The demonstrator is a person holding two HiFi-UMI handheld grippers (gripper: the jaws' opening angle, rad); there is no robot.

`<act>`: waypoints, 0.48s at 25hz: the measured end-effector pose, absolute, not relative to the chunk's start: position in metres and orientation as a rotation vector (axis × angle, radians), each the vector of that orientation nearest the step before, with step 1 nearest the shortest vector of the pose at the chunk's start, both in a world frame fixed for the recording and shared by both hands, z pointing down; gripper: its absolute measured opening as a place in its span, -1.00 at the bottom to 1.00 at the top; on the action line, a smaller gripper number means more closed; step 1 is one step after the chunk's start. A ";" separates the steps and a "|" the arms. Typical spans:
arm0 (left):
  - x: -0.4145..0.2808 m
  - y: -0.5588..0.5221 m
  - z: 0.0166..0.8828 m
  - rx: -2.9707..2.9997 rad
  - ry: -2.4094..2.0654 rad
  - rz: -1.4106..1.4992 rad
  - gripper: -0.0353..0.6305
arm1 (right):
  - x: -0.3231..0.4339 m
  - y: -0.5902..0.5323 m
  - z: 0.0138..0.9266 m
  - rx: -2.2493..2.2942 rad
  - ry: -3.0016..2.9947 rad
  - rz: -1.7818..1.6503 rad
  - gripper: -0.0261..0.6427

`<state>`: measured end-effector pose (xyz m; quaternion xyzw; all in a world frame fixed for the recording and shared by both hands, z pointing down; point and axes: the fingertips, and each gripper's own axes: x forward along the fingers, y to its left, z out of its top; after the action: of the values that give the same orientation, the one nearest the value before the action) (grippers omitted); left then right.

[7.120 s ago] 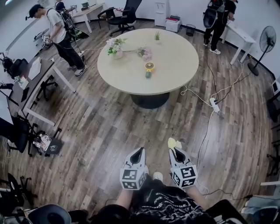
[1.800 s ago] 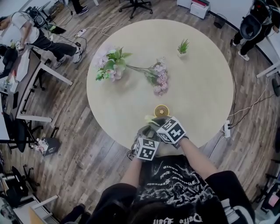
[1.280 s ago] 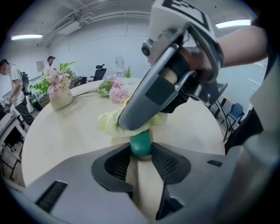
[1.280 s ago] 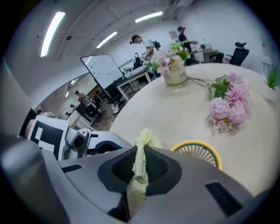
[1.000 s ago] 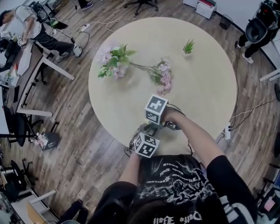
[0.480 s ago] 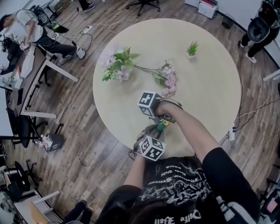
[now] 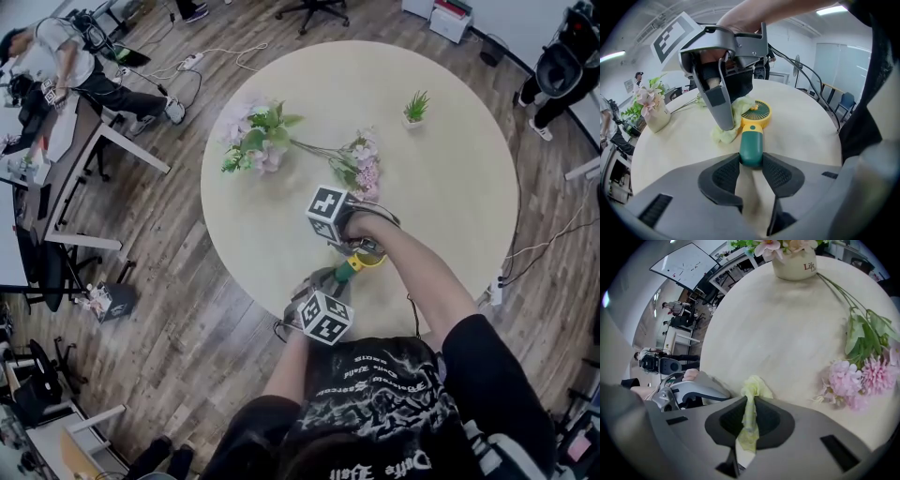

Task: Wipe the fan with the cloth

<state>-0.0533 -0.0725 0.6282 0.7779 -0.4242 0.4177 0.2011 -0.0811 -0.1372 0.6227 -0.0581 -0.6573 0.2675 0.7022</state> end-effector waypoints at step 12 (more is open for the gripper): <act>-0.055 -0.069 0.628 2.163 -1.179 1.116 -0.38 | -0.051 -0.180 0.620 0.058 -1.527 0.743 -0.80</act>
<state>-0.0553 -0.0694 0.6276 0.7807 -0.4255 0.4029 0.2169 -0.0513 -0.1804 0.6200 0.0258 -0.6750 0.3283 0.6602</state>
